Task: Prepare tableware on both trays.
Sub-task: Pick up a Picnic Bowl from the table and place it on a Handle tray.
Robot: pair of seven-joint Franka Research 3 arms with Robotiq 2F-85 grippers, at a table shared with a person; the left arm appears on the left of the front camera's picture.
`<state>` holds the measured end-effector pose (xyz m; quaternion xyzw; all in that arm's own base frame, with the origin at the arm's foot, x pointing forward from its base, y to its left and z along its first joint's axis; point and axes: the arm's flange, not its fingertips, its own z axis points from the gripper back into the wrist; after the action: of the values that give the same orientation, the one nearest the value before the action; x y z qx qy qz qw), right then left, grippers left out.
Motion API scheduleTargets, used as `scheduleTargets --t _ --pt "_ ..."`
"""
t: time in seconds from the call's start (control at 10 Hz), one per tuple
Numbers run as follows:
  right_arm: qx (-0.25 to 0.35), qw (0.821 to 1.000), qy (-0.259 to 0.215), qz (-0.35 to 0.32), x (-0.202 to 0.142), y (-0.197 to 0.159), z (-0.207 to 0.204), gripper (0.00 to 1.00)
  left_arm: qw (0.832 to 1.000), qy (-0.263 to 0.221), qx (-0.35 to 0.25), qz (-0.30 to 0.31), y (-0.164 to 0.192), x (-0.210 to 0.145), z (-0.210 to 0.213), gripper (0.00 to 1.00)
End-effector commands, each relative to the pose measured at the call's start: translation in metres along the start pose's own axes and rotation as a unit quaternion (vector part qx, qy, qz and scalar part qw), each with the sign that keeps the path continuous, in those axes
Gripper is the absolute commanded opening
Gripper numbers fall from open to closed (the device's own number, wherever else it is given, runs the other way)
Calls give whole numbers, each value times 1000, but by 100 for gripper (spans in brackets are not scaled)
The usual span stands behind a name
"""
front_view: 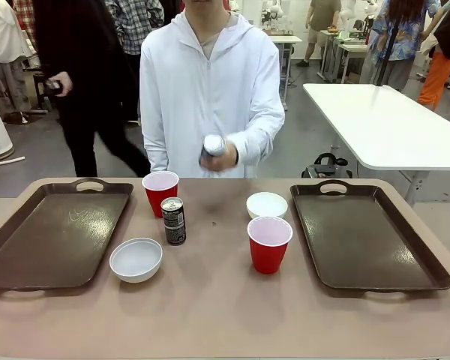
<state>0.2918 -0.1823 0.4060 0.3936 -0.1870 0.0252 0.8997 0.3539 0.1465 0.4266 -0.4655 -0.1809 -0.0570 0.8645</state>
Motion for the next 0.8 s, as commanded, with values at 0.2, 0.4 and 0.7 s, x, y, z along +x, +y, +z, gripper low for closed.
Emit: scheduleTargets --t 0.2,0.4,0.7 --pt "10 1000 -8 4 1 -2 -1 100 1000 -5 -6 -4 1 1 2 100" --pt "10 1000 -8 4 1 -2 -1 100 998 9 48 -27 -16 1 -5 100" --pt "10 1000 -8 4 1 -2 -1 100 966 70 220 -113 -84 13 -87 100"
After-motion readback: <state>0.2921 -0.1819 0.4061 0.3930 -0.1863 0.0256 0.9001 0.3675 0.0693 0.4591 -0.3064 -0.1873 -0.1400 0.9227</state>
